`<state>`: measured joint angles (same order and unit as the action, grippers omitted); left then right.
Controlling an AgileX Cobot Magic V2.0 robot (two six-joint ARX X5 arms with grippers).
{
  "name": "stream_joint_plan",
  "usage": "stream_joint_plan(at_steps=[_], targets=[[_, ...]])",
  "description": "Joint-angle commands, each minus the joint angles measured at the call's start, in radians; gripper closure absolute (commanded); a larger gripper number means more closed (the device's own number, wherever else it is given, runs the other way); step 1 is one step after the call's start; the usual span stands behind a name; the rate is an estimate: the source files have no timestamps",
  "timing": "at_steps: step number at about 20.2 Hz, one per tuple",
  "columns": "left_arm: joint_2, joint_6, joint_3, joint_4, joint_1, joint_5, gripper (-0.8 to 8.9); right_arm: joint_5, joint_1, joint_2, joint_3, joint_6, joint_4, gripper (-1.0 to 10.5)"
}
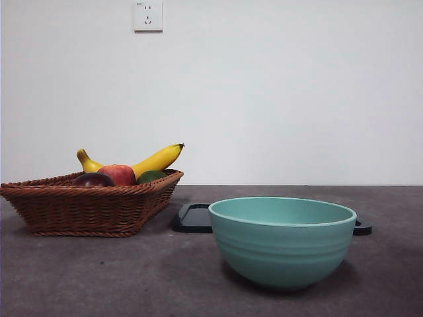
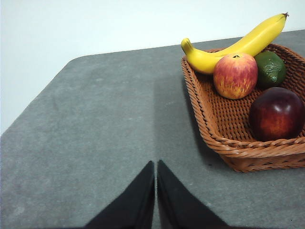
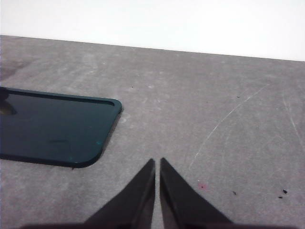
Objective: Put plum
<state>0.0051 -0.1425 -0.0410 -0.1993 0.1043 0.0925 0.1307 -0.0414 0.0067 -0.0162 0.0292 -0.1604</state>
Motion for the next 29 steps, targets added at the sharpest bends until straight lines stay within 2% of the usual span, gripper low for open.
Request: stream_joint_plan(at_steps=[1,3,9,13,16,18,20,24,29], targets=[[-0.002,0.006,0.020,-0.010,0.002,0.001,8.06,0.000,-0.003,-0.003,0.004,-0.013,0.005,9.4],[-0.002,0.019,0.020,-0.008,0.002,0.001,8.06,0.000,-0.002,-0.003,0.004,-0.022,0.008,9.4],[-0.002,0.230,0.019,0.013,0.002,0.001,8.06,0.002,-0.002,-0.003,0.004,-0.109,0.055,9.4],[-0.002,0.308,0.018,0.013,0.002,0.001,8.06,-0.001,-0.002,-0.003,0.004,-0.164,0.058,9.4],[-0.002,0.426,0.017,0.013,0.002,0.002,8.06,0.001,-0.002,-0.003,0.004,-0.245,0.053,9.4],[-0.002,0.482,0.014,0.012,0.002,0.001,8.06,0.011,-0.002,-0.003,0.003,-0.266,0.055,9.4],[-0.002,0.517,0.008,0.012,0.002,0.002,8.06,0.030,-0.002,-0.003,0.002,-0.271,0.055,9.4],[-0.002,0.569,-0.019,0.005,0.002,0.013,8.05,0.029,-0.002,-0.003,-0.018,-0.327,0.054,9.4],[0.003,0.578,-0.098,-0.066,0.001,0.048,8.04,0.030,-0.002,-0.002,-0.091,-0.351,0.029,9.4]])
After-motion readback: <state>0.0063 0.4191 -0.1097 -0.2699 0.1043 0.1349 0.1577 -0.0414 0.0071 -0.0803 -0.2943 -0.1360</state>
